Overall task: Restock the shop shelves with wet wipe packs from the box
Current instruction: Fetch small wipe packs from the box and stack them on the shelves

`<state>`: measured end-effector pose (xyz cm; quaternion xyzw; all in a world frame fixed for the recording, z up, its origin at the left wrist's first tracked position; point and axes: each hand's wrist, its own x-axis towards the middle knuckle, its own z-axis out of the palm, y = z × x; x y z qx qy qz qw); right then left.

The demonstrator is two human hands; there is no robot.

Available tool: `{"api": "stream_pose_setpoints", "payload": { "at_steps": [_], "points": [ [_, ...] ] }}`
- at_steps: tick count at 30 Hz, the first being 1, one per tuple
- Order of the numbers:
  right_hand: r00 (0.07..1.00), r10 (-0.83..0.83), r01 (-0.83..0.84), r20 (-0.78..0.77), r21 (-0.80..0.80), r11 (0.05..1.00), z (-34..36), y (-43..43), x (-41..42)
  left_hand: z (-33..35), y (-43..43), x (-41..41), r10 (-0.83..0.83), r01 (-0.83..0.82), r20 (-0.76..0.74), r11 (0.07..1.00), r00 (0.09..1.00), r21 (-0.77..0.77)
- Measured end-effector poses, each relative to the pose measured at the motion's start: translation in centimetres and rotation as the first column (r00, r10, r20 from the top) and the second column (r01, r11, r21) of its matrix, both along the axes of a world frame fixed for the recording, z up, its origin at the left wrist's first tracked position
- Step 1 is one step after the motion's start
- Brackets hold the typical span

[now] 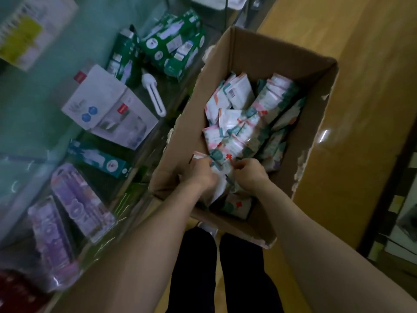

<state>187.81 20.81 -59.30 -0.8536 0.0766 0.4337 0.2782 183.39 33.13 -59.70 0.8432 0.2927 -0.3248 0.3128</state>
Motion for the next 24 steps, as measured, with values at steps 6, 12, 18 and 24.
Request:
{"api": "stream_pose_setpoints", "payload": {
  "at_steps": [6, 12, 18, 24],
  "points": [
    [0.995, 0.069, -0.078, -0.075, -0.122, 0.989, -5.1, 0.4, -1.4, -4.1, -1.2, -0.5, -0.379, 0.415, -0.258, 0.904, 0.889, 0.100],
    [0.984, 0.029, -0.079, -0.177, -0.284, 0.956, -8.2, 0.8, -1.9, -6.0, -2.0, -0.3, -0.560, 0.640, -0.359, 0.751, 0.747, 0.161],
    [0.987, -0.042, -0.002, -0.154, -0.275, 0.961, -9.9, 0.4, -1.9, -7.4, -1.8, 0.4, -0.579, 0.660, -0.362, 0.735, 0.731, 0.159],
    [0.966, -0.256, 0.258, 0.038, -0.185, 0.948, -8.0, -0.3, -1.0, -7.1, 0.5, 1.4, -0.094, 0.092, -0.079, 0.995, 0.992, -0.026]
  ]
}}
